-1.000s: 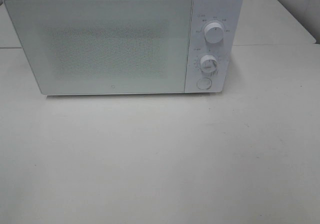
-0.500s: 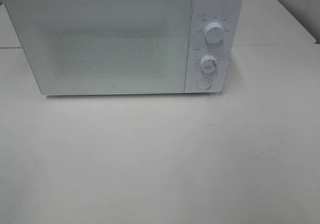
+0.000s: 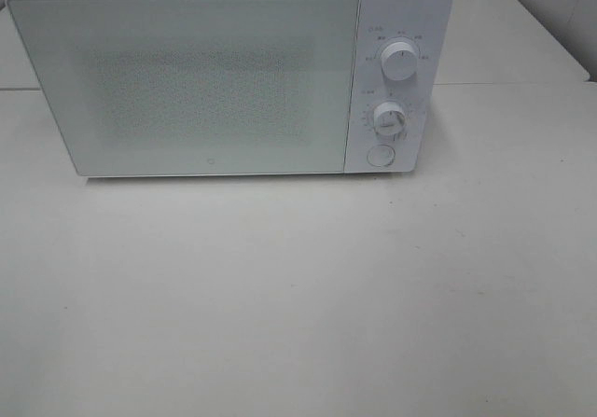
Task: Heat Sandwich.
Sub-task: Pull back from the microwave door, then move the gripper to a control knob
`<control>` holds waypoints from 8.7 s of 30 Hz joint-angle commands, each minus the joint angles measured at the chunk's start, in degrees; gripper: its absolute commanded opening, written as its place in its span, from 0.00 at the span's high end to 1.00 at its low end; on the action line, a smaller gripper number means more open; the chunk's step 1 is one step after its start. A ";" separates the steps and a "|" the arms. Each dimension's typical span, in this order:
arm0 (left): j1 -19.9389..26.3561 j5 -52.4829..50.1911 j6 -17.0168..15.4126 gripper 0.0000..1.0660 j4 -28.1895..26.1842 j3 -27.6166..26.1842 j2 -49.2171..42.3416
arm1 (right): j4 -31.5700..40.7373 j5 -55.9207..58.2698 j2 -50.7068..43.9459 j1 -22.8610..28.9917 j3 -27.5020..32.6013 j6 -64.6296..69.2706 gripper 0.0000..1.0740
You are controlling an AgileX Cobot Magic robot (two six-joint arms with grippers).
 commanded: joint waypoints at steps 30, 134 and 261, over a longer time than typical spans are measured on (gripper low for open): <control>0.17 -0.46 0.00 0.06 -0.40 0.23 -1.55 | 0.34 -22.98 18.91 -0.34 -2.52 0.63 0.29; 0.17 -0.46 0.17 0.06 -0.40 0.23 -1.15 | 55.86 -124.39 99.18 46.29 1.49 -22.12 0.29; 0.17 -0.46 0.17 0.06 -0.40 0.23 -1.15 | 41.60 -130.06 115.85 33.63 -17.70 73.63 0.83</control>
